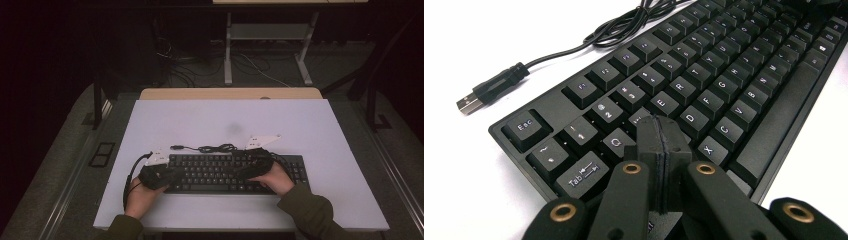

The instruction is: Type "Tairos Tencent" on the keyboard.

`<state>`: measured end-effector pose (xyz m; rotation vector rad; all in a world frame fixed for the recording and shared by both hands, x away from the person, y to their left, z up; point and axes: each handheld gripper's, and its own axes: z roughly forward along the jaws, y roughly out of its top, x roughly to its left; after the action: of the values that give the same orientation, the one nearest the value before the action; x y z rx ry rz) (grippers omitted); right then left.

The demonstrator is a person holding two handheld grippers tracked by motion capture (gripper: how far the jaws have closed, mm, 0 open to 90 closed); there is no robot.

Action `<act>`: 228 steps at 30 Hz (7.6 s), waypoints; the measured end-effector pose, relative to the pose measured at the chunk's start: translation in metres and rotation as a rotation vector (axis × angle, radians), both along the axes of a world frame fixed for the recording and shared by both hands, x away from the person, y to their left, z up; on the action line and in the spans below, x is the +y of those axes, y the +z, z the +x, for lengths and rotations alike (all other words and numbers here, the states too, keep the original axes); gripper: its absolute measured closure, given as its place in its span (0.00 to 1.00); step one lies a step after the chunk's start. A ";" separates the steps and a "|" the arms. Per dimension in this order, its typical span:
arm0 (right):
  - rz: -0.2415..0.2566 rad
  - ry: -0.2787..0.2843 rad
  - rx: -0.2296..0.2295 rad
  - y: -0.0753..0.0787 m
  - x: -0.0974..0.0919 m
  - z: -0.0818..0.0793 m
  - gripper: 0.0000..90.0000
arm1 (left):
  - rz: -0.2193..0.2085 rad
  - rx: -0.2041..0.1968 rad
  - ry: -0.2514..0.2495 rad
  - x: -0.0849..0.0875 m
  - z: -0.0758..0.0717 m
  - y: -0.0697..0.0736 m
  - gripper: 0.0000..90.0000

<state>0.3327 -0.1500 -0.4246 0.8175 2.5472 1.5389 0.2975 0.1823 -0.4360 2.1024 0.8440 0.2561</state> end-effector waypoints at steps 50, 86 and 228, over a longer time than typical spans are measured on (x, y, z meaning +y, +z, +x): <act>0.004 -0.038 0.001 0.002 -0.002 0.000 0.21 | -0.051 -0.020 -0.004 -0.010 -0.003 0.008 0.57; -0.019 0.010 0.040 -0.002 0.018 0.011 0.75 | -0.066 -0.029 -0.048 -0.027 -0.003 0.005 0.20; -0.065 -0.042 -0.007 -0.007 -0.001 0.016 0.20 | -0.054 -0.034 -0.084 -0.044 0.023 0.013 0.91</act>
<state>0.3490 -0.1511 -0.4311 0.8506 2.5430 1.4368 0.3209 0.1382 -0.4232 2.0717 0.7328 0.2216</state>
